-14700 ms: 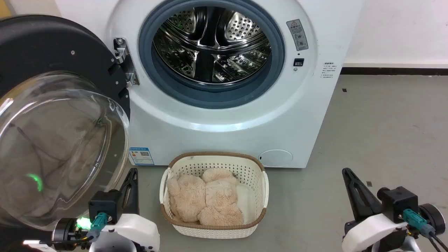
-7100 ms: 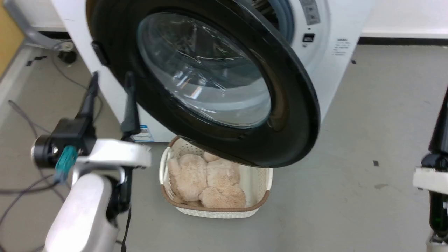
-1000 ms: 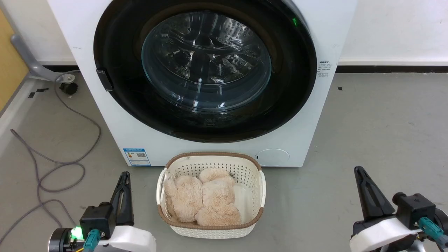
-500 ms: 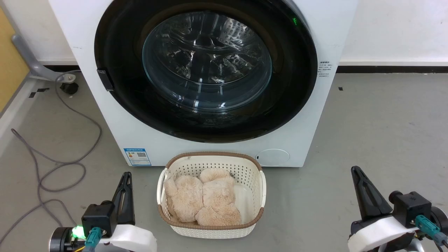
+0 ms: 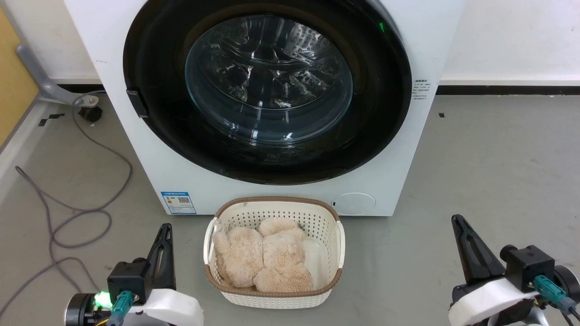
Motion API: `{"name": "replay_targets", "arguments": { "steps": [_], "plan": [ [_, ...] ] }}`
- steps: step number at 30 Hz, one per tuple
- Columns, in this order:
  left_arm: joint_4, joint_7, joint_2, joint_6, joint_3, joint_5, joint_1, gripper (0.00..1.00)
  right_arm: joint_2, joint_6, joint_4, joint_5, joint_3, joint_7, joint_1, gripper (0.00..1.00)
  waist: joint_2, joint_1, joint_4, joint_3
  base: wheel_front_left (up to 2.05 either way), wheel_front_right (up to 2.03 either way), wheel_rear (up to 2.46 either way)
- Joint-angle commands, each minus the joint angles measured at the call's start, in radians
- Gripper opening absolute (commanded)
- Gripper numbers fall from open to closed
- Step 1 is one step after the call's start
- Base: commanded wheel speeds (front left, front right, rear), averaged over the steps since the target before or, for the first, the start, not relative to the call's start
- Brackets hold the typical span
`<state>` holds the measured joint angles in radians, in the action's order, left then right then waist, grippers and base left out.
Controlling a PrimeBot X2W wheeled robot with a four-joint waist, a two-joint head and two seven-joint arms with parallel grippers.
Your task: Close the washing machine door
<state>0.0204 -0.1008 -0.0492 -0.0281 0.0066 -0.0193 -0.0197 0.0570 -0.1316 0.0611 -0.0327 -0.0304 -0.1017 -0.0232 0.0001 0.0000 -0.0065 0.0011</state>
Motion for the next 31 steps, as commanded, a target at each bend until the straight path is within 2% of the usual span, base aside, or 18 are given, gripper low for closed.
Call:
{"name": "replay_targets", "arguments": {
  "steps": [1, 31],
  "plan": [
    [-0.004, 0.005, -0.001, 0.005, -0.002, 0.008, 0.011, 0.0, -0.004, 0.001, -0.008, 0.007, 0.002, 0.006, 0.014, 0.0, -0.0001, 0.0, 0.0, 0.0, 0.0, 0.0, 0.0],
    [-0.015, 0.066, -0.001, 0.02, -0.005, 0.015, 0.017, 0.0, -0.006, 0.001, -0.042, 0.024, 0.02, 0.067, 0.02, 0.0, -0.0001, 0.0, 0.004, -0.001, 0.0, 0.0, 0.0]
  ]
}}
